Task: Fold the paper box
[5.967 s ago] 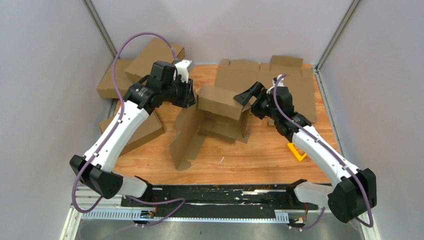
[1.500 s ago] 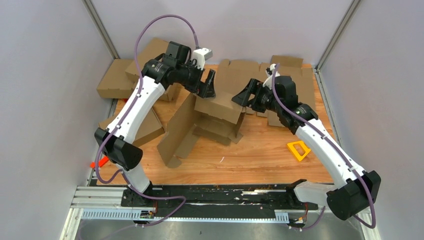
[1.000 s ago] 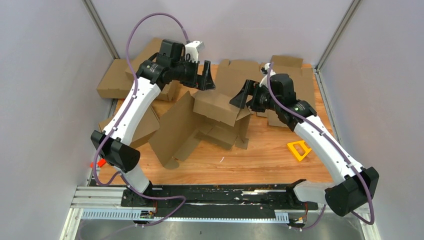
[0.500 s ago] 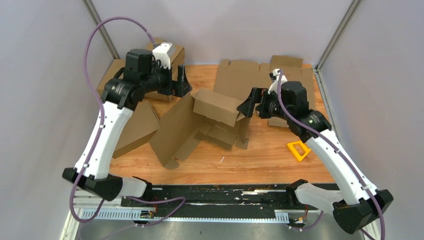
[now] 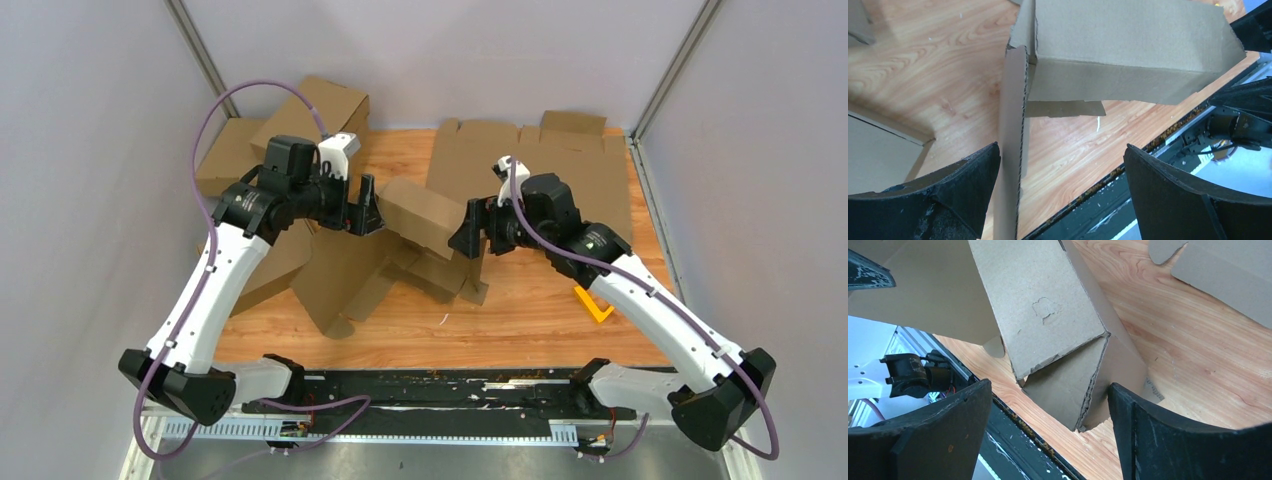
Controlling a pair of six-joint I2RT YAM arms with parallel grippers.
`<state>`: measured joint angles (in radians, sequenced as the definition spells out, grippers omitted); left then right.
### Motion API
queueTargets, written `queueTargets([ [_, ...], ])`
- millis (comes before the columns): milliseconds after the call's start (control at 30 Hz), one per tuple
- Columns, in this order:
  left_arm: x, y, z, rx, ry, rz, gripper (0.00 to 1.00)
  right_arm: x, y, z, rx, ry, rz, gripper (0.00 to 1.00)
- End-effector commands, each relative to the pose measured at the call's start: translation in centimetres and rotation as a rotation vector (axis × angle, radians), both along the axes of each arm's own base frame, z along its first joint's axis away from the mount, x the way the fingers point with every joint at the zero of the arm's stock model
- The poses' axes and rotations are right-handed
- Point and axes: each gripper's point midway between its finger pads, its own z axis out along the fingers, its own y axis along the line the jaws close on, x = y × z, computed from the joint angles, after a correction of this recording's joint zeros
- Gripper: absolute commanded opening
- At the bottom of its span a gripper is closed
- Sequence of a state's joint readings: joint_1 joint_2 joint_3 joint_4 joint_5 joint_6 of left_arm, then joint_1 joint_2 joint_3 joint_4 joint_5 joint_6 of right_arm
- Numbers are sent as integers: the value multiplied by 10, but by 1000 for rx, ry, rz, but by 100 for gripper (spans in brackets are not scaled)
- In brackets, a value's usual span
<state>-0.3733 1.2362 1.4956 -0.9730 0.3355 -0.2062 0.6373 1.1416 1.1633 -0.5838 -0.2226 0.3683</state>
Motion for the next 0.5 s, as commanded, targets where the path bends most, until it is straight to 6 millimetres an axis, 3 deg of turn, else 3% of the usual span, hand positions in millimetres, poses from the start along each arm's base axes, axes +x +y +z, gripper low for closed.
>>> queueTargets([
  [0,-6,-4,-8,-4,27,-51,99,11,8,21,24,-94,-30,84],
  [133,-9,-10,-12,-24,52,-79,88,12,13,25,28,-114,-41,77],
  [333,-13,-15,-13,-47,69,-108,72,16,20,25,24,-93,-112,74],
  [467,-15,-18,-13,-64,78,-125,65,23,12,25,53,-62,-290,64],
])
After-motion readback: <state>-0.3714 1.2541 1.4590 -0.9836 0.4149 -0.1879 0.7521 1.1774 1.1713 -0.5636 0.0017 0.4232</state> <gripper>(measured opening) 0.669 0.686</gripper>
